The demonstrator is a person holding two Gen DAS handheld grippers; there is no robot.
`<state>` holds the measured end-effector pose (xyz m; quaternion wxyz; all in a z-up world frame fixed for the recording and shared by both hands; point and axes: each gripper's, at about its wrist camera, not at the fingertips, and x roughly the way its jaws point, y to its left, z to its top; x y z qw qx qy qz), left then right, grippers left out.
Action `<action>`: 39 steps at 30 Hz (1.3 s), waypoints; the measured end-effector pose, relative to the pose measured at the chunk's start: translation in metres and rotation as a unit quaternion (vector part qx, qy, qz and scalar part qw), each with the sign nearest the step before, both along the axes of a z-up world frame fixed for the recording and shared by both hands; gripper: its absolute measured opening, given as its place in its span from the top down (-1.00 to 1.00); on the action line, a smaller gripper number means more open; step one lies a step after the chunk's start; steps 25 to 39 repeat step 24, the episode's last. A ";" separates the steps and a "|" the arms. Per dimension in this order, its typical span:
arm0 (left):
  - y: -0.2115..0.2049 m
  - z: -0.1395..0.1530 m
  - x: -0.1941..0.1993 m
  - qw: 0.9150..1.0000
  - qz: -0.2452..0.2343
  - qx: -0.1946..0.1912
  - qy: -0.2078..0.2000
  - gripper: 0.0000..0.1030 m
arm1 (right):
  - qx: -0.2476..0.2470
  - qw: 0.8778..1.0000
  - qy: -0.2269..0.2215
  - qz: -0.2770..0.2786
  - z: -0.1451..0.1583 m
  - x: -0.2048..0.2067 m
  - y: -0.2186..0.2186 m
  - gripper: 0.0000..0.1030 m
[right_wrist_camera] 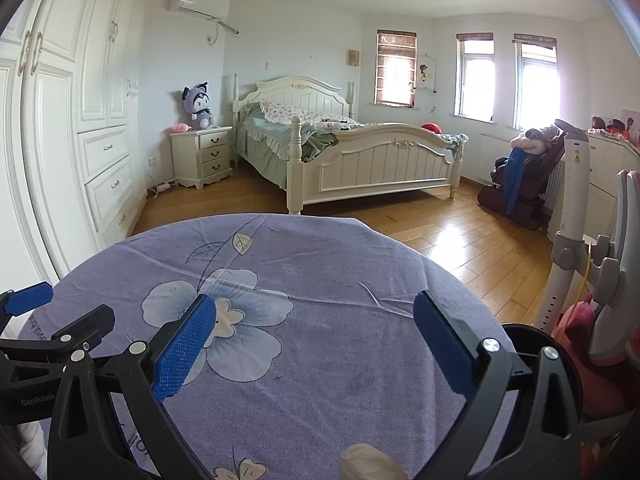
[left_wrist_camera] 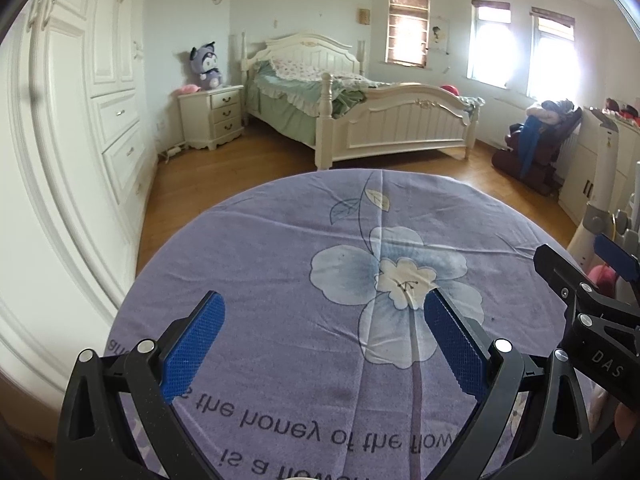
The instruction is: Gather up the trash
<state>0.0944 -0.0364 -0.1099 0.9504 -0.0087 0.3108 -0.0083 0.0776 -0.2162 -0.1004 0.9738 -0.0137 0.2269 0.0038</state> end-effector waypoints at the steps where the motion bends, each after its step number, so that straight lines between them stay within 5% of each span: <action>1: 0.000 0.000 0.000 1.000 0.000 -0.001 0.000 -0.91 | 0.000 1.000 0.000 0.000 0.000 0.000 0.000 -0.90; 39: 0.001 -0.005 0.003 1.000 0.008 -0.006 0.009 -0.91 | 0.002 1.000 0.000 0.006 0.001 -0.001 0.003 -0.90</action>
